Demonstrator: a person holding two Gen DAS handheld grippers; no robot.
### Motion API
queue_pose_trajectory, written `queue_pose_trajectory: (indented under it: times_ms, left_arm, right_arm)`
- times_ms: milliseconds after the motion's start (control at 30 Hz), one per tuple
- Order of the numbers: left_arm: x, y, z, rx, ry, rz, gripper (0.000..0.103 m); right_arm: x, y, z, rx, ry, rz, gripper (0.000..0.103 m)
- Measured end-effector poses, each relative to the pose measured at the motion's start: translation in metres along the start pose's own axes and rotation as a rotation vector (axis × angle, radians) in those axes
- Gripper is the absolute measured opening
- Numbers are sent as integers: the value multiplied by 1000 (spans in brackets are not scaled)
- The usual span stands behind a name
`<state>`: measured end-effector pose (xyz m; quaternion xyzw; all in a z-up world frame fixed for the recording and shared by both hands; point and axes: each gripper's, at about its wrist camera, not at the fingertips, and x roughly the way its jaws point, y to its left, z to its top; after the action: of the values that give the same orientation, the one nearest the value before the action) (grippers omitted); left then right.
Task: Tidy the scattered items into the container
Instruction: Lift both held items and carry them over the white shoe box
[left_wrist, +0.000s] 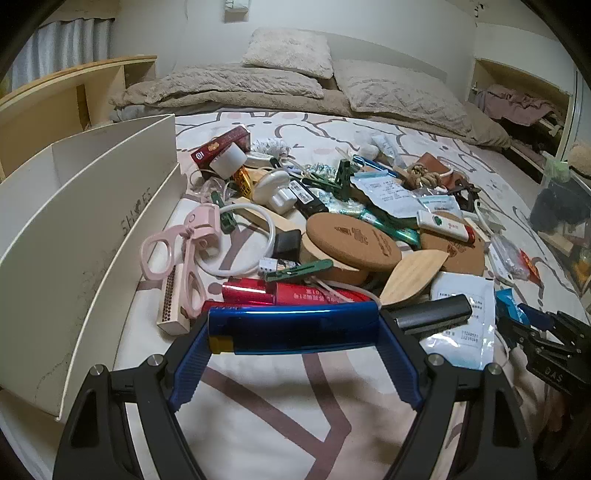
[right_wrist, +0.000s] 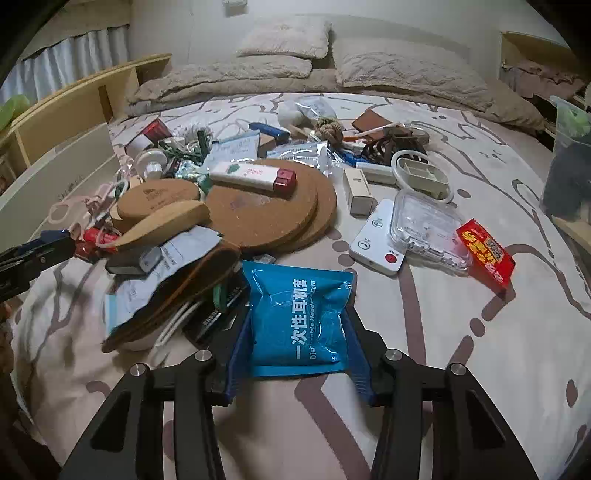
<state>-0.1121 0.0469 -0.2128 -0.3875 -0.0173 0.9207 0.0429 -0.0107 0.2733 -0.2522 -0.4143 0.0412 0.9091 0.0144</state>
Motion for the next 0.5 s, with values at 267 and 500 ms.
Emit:
queue_pose_trajectory:
  times_ms: [267,500]
  left_arm:
    - [-8,3,5,-5,-21,-3,84]
    - [-20,4,10,-3,-50,-11,84]
  right_arm:
    - [-11,6,2,5,-17,-19,49]
    - [-29,7,10,21,-59,-31,49]
